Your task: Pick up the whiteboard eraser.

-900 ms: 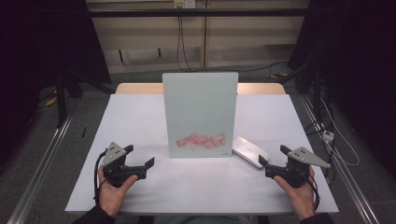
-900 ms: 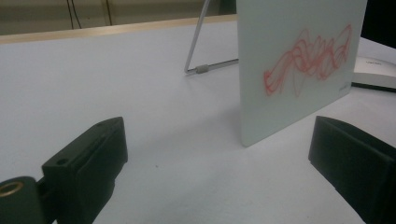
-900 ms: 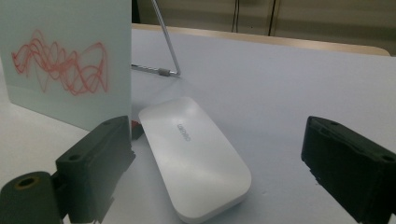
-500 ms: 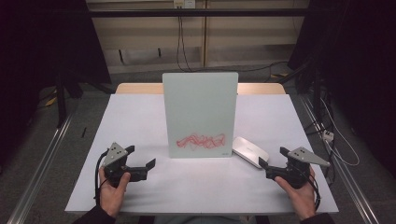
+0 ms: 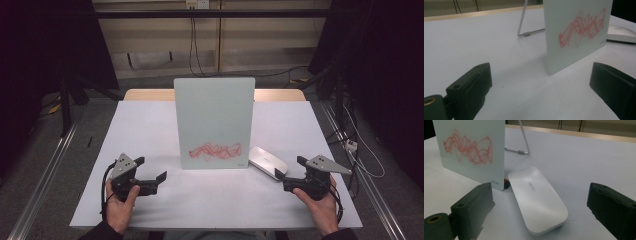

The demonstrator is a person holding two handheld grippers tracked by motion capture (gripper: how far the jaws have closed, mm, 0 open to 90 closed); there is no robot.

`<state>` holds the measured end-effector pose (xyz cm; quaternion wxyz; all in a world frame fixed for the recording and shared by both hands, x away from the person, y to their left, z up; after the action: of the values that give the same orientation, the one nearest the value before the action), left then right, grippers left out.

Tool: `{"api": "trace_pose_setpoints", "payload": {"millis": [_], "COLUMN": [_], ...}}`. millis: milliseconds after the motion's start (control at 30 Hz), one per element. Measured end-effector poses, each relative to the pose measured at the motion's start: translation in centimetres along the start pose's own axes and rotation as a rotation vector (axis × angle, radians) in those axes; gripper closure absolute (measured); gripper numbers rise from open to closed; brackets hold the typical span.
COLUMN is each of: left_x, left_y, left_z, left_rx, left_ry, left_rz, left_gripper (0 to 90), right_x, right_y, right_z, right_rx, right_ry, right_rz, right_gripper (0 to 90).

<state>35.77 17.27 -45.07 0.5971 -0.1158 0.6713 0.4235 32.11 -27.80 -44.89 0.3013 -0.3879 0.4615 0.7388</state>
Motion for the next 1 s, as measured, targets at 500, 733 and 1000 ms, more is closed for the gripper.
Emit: {"api": "trace_pose_setpoints", "payload": {"millis": [500,733,1000], "left_x": [0.0,0.0,0.1], "left_y": [0.0,-0.1,-0.1], "left_z": [-0.3,-0.4,-0.3], "left_rx": [0.013,0.018,0.023], "left_ry": [-0.012,-0.014,-0.004], "left_rz": [0.008,0.013,0.009], "left_gripper": [4.2,4.2,4.2], "right_x": [-1.7,-2.1,-2.0], "right_y": [-0.9,-1.9,-3.0], "right_z": [-0.1,-0.2,-0.2], "right_rx": [-0.031,-0.055,-0.029], "right_ry": [0.023,0.033,0.064], "right_rz": [0.065,0.104,0.171], "right_gripper": [5.6,6.3,5.9]}}
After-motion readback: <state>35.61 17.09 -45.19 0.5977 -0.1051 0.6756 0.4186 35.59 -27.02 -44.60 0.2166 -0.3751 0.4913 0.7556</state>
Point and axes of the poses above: each handheld gripper's, and its own axes: y roughly backward along the jaws, x roughly out of its underside, z roughly to its left, the point moved 5 cm from there along -y, roughly forward along the jaws, and after that the axes turned 12 degrees about -y, right-handed, at the moved point
